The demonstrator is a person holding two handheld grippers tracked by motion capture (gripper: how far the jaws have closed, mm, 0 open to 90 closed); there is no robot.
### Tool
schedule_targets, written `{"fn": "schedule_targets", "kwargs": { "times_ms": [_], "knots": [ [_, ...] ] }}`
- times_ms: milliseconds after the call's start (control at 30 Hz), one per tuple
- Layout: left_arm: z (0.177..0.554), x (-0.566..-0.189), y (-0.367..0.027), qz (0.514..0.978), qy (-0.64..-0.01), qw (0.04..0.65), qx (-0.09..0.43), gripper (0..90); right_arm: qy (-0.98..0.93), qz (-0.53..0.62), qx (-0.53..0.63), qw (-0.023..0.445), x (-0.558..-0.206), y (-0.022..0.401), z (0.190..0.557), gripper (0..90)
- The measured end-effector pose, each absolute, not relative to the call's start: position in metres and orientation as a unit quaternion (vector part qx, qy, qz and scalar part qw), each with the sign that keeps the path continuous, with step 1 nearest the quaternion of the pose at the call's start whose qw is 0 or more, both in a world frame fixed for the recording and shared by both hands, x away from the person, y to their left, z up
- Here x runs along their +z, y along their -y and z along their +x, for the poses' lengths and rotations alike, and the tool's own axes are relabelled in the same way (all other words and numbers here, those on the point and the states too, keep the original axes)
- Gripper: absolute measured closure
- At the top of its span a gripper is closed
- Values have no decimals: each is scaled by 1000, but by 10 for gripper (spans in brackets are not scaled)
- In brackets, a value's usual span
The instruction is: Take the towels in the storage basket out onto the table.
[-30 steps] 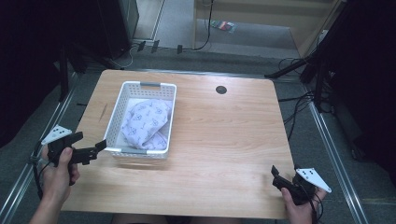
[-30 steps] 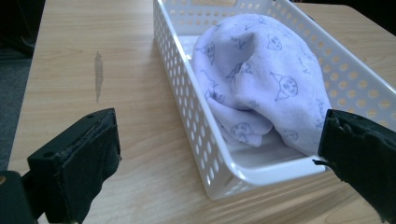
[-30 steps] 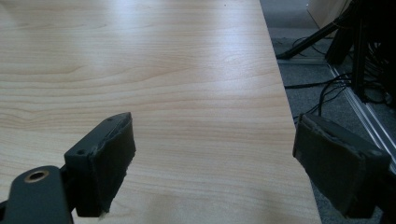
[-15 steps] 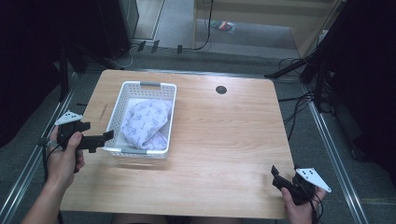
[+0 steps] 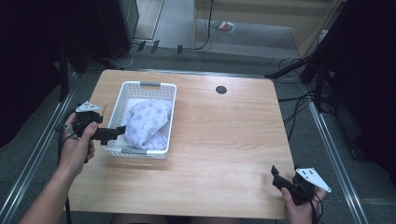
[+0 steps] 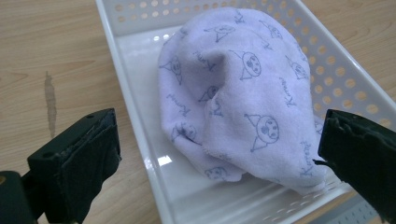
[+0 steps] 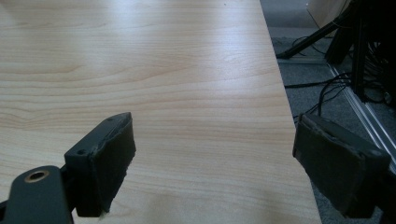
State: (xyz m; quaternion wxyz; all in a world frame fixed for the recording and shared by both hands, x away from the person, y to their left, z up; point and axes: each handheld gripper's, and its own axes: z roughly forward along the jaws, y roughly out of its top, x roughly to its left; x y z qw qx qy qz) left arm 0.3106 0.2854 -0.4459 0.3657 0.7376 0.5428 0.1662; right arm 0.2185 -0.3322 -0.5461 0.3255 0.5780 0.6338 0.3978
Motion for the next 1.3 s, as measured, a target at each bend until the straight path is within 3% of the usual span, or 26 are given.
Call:
{"fn": "schedule_targets", "kwargs": {
  "times_ms": [500,1300],
  "knots": [
    [343,-446,-258,770,-531,327,137,0,-636,574,399,327,-546,332,218,130],
    [393,-480,-227,803,-529,262,78,1,-635,573,400,329,-546,332,218,131]
  ]
}}
